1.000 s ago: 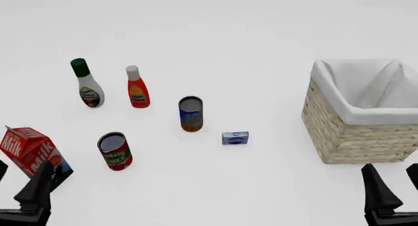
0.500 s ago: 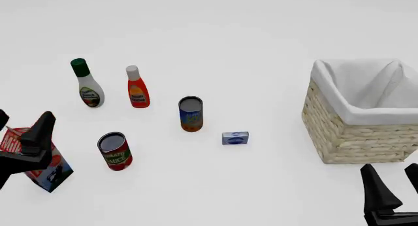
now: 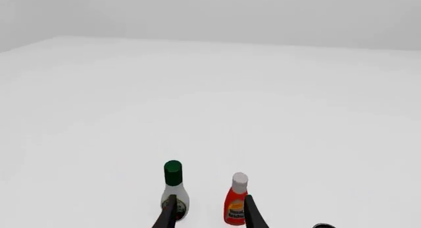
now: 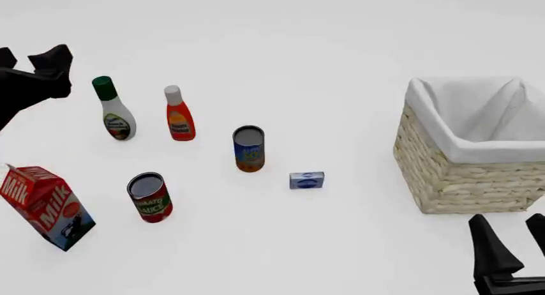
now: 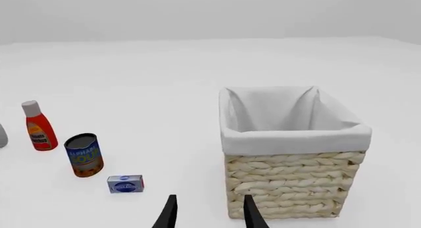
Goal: Pick the salad dressing and place it in the basket.
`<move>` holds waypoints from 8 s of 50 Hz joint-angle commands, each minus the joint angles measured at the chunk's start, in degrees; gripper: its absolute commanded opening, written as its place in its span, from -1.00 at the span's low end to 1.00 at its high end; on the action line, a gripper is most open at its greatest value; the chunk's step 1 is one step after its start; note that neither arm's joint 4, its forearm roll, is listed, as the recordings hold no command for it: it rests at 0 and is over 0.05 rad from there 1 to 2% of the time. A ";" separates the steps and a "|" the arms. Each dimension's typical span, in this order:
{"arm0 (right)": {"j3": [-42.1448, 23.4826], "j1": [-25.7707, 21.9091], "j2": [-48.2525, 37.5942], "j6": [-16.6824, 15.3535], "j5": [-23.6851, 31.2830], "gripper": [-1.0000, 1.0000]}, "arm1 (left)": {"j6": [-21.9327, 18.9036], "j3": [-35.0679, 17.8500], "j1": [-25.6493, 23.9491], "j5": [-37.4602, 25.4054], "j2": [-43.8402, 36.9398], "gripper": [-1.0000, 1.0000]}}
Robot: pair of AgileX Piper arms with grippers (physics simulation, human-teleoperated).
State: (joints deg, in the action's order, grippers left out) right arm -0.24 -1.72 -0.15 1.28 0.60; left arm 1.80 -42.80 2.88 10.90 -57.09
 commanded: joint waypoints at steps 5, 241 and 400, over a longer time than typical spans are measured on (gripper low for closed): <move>0.07 -0.29 0.02 0.12 0.31 1.00 | -0.17 -17.69 4.44 -6.33 -16.90 1.00; 0.23 -1.62 0.13 -0.14 0.87 1.00 | -5.83 -47.64 2.16 -16.96 -43.65 -1.00; 0.17 -2.91 0.14 -0.33 -0.25 1.00 | -2.52 -20.81 -49.35 0.84 -37.33 -1.00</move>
State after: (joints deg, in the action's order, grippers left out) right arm -0.05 -4.57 -0.01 1.13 0.41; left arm 0.44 -63.49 -46.51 11.34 -94.64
